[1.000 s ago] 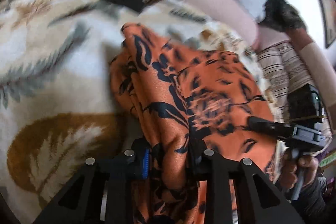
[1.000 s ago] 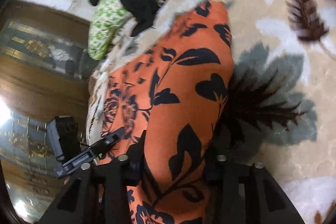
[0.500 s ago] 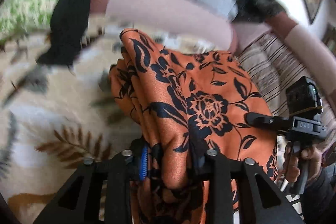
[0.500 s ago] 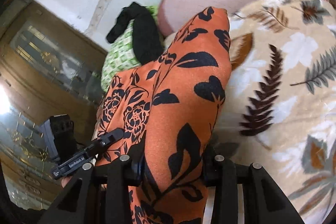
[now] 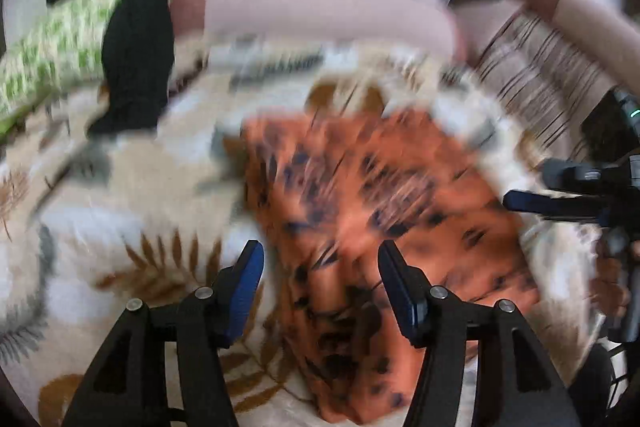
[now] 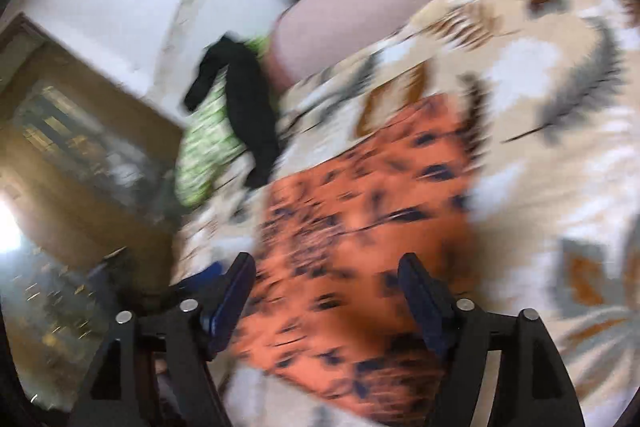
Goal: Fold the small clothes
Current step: 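Fold the lifted shirt end over the bundle with both grippers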
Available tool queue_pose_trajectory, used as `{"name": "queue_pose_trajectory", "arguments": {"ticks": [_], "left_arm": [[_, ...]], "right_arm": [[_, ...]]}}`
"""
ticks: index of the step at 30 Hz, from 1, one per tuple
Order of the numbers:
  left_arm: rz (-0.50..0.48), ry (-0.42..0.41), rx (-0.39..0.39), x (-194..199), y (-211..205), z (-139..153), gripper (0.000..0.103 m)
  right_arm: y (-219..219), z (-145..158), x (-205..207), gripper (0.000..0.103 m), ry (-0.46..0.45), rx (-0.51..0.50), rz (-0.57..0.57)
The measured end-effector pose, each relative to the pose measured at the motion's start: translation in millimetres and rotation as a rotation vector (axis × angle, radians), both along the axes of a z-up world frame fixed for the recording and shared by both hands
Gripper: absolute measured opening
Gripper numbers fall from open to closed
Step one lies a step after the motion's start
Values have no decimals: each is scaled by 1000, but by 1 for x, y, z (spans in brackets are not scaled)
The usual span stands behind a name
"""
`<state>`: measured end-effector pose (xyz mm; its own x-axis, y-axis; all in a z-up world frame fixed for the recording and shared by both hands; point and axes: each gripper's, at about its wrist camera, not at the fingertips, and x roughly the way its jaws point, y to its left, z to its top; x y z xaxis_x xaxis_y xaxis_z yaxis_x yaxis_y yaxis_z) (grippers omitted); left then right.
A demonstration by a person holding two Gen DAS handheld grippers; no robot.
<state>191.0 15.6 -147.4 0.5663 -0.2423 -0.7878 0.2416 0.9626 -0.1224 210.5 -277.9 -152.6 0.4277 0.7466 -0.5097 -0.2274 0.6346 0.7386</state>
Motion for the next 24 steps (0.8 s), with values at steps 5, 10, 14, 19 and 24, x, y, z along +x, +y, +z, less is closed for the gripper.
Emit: {"name": "queue_pose_trajectory", "arguments": {"ticks": [5, 10, 14, 19, 24], "left_arm": [[65, -4, -46, -4, 13, 5, 65], [36, -86, -13, 9, 0, 18, 65], [91, 49, 14, 34, 4, -26, 70], [95, -41, 14, 16, 6, -3, 70], [175, 86, -33, 28, 15, -18, 76]], "right_arm": [[2, -25, 7, 82, 91, 46, -10], [0, 4, 20, 82, 13, 63, 16], [-7, -36, 59, 82, 126, 43, -78], [2, -5, 51, 83, 5, 57, -40], [-3, -38, 73, 83, 129, 50, -162]]}}
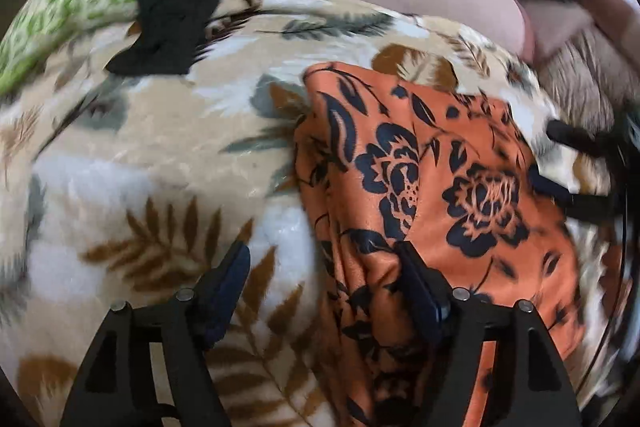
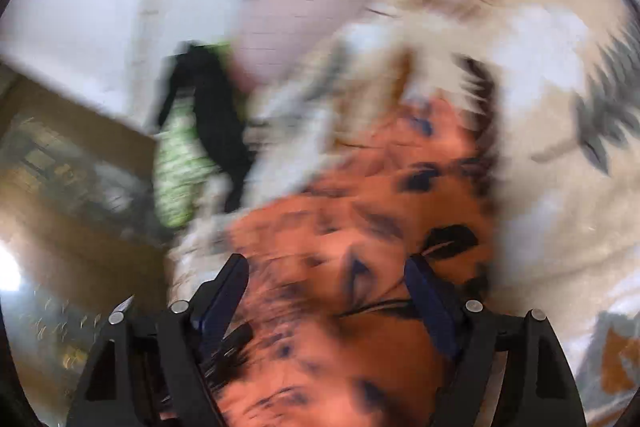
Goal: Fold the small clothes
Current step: 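Fold the lifted shirt end over the bundle with both grippers, then open both grippers and lift them away from the shirt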
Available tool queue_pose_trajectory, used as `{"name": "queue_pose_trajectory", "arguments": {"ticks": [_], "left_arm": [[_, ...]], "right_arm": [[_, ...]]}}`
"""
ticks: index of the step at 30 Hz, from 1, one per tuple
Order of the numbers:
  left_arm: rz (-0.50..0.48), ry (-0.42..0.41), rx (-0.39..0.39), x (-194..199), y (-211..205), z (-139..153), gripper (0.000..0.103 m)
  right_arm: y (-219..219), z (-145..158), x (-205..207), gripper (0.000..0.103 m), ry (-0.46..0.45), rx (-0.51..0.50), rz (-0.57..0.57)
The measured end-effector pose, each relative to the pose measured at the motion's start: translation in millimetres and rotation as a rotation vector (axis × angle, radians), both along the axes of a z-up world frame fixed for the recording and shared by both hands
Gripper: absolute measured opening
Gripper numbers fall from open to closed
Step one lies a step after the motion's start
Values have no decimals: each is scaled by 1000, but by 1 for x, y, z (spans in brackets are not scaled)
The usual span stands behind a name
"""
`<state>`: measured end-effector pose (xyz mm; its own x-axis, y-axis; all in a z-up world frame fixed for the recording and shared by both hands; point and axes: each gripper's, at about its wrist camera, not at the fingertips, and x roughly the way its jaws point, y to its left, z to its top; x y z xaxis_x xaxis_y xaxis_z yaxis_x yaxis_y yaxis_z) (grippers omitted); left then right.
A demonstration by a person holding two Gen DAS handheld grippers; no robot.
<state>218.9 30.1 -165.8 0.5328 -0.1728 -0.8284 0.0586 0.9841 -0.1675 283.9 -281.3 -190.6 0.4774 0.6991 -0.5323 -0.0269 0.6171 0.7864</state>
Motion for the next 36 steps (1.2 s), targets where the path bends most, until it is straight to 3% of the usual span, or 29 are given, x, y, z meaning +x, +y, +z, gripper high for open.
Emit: {"name": "queue_pose_trajectory", "arguments": {"ticks": [5, 10, 14, 16, 22, 24, 25, 26, 29, 34, 36], "left_arm": [[10, -85, 80, -29, -2, 30, 76], [32, -98, 79, -56, 1, 46, 76], [48, -92, 69, -82, 2, 58, 76], [54, -96, 69, -94, 5, 65, 76], [71, -89, 37, -121, 9, 73, 81], [67, -54, 12, -129, 7, 72, 81], [64, -46, 9, -133, 6, 72, 81], [53, -46, 8, -140, 5, 74, 81], [78, -79, 52, -160, 8, 81, 85], [123, -109, 76, -177, 6, 96, 86], [108, -147, 84, -183, -2, 104, 94]], "right_arm": [[12, 52, -56, 83, -147, -143, 22], [8, 65, -130, 83, -165, -178, 42], [24, 39, -135, 86, -115, -189, 29], [25, 12, -129, 86, 1, -199, 21], [37, 47, -156, 87, -129, -231, -17], [47, 27, -149, 98, -67, -327, -4], [50, 16, -146, 98, -17, -353, 17], [53, 17, -148, 98, -23, -382, 22], [60, 55, -174, 98, -83, -406, 22], [64, 105, -251, 101, -240, -607, -48], [68, 113, -275, 103, -257, -718, -67]]}}
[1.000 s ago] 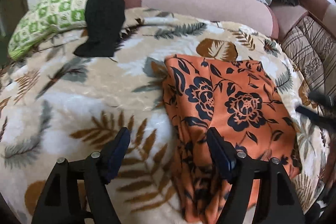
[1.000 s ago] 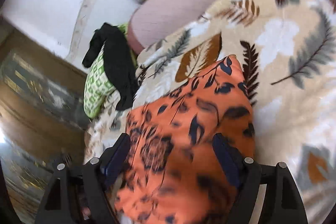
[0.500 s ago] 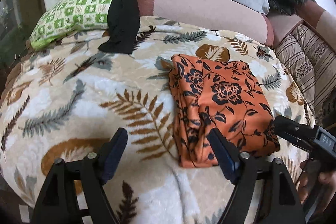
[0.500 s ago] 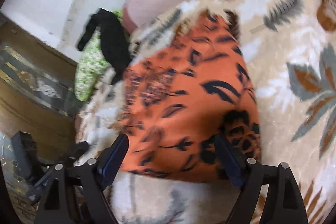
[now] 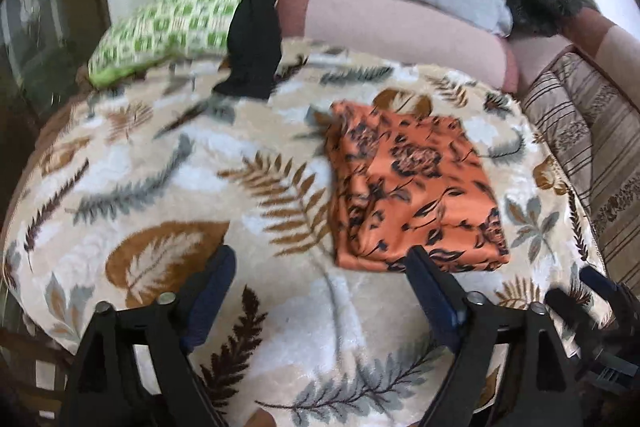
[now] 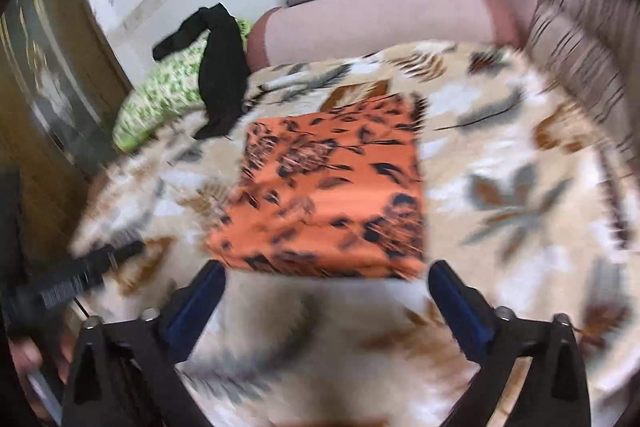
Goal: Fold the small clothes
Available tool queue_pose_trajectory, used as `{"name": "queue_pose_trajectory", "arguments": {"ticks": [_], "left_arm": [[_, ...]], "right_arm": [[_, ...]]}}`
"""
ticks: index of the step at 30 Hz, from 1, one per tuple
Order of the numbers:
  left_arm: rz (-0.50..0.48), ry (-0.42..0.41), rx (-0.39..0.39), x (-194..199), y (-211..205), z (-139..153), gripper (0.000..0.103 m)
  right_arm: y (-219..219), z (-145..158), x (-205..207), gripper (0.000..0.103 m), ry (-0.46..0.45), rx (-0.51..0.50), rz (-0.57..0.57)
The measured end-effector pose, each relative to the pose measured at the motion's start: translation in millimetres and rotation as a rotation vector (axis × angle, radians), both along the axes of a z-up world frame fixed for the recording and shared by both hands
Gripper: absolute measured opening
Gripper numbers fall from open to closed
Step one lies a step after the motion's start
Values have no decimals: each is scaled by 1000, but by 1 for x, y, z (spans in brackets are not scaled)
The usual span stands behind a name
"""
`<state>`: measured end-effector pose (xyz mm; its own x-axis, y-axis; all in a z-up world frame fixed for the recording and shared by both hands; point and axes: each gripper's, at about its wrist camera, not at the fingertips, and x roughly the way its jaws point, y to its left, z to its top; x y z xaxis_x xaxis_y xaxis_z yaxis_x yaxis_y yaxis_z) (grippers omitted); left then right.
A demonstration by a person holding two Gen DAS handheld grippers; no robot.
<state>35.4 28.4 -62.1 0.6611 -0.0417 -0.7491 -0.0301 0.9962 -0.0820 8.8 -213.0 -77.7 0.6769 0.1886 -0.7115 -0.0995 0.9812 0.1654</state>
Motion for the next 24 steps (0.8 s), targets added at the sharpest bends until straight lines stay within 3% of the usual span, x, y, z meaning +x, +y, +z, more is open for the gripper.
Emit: {"name": "queue_pose_trajectory", "arguments": {"ticks": [3, 6, 13, 24], "left_arm": [[-41, -23, -34, -6, -12, 8, 97], [-62, -37, -16, -9, -24, 15, 98], [-56, -49, 61, -10, -38, 22, 98], [-65, -27, 13, 3, -39, 21, 103]], "right_arm": [[1, 3, -15, 103, 15, -118, -42], [0, 8, -26, 103, -3, -166, -53], [6, 12, -27, 103, -5, -181, -25], [10, 18, -18, 103, -11, -195, -16]]}}
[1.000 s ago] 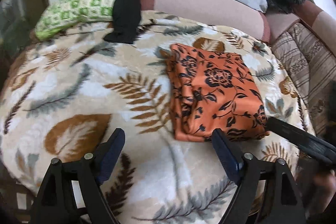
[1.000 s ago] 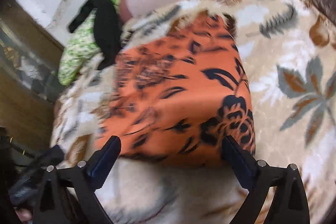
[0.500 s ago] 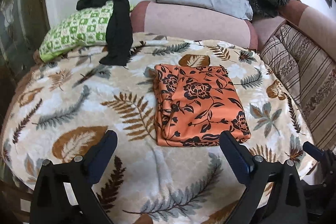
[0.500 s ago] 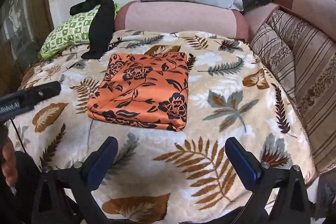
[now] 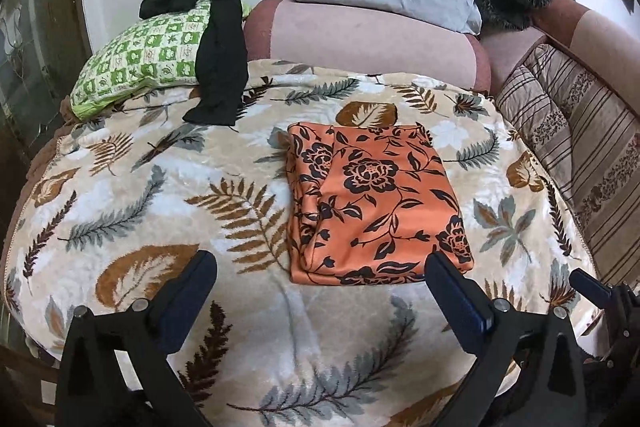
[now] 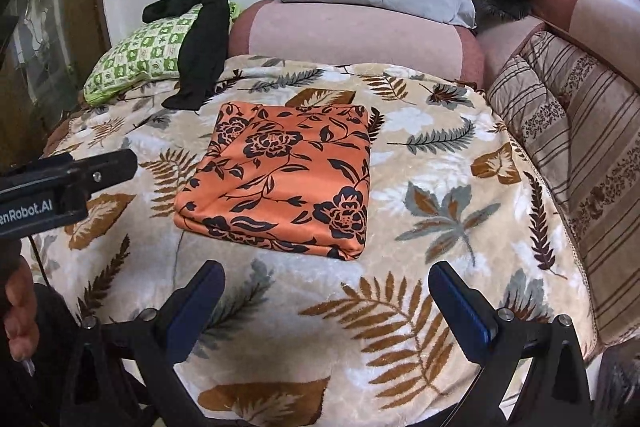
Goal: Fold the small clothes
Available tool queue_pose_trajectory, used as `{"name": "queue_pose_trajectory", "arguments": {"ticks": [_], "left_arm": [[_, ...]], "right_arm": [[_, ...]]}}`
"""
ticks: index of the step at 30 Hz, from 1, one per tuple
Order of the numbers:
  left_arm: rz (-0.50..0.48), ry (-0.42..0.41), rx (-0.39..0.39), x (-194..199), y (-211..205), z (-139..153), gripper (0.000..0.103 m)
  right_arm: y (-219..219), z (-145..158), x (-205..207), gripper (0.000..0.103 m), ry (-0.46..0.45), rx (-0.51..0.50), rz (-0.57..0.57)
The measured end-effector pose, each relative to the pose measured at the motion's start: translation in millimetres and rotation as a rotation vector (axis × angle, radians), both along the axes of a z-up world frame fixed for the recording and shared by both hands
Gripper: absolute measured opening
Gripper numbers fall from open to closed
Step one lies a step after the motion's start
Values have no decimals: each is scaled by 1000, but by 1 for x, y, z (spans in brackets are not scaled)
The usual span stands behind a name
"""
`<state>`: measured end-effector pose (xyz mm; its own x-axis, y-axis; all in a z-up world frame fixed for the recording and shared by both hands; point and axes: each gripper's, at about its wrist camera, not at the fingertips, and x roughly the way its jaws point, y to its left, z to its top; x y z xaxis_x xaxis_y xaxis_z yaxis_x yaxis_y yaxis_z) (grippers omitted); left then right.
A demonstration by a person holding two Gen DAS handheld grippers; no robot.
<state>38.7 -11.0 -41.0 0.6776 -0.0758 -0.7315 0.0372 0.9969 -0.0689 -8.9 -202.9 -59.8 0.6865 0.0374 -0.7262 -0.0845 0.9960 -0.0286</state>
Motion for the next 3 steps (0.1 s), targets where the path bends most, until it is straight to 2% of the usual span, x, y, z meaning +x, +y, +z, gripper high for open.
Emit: {"name": "queue_pose_trajectory", "arguments": {"ticks": [3], "left_arm": [[2, 7, 16, 5, -2, -1, 103]], "right_arm": [[1, 1, 5, 103, 1, -5, -1]]}}
